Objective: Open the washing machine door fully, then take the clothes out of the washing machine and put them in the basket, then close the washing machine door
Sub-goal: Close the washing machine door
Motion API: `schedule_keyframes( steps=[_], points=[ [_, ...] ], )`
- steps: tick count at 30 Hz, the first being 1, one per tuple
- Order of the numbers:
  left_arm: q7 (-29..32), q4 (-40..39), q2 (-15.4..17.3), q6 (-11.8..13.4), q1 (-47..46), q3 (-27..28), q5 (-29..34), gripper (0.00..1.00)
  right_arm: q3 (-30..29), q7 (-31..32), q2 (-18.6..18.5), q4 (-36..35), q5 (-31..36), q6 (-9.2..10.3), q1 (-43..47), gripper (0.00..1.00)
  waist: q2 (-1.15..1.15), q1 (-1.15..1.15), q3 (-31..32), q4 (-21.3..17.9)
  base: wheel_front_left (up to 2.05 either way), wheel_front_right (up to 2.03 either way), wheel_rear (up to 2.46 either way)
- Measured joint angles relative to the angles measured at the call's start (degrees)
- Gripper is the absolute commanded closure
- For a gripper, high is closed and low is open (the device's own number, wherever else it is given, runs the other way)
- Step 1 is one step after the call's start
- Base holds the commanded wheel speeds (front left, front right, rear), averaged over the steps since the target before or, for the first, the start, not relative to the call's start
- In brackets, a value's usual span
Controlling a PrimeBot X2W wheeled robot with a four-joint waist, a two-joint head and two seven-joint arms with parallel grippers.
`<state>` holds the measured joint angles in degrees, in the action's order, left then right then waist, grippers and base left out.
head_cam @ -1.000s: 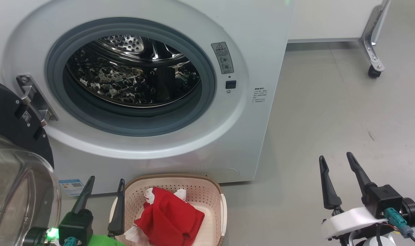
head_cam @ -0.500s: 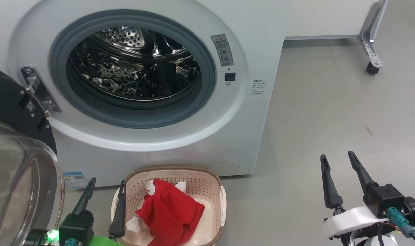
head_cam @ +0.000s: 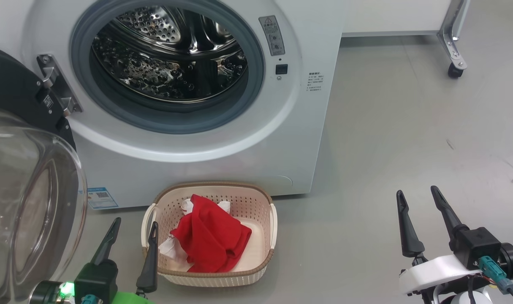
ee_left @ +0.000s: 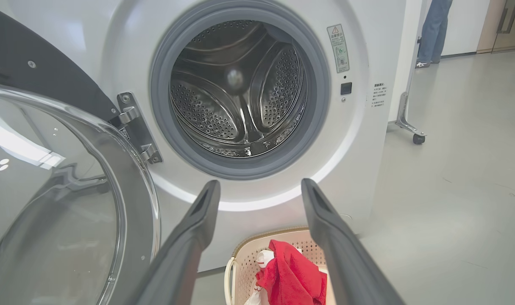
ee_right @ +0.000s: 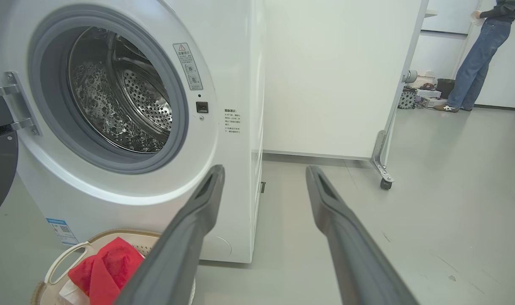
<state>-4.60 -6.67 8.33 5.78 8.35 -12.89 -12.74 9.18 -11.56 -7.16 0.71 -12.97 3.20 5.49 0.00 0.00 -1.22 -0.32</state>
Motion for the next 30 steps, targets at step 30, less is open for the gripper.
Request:
schedule_keyframes(
  steps=[30],
  points=[
    [0.01, -1.11, 0.08, 0.15, 0.32, 0.08, 0.16, 0.00, -0.11, 0.26, -0.19, -0.11, 0.00, 0.08, 0.10, 0.00, 0.00, 0.00, 0.76, 0.00, -0.51, 0.51, 0.00]
  ],
)
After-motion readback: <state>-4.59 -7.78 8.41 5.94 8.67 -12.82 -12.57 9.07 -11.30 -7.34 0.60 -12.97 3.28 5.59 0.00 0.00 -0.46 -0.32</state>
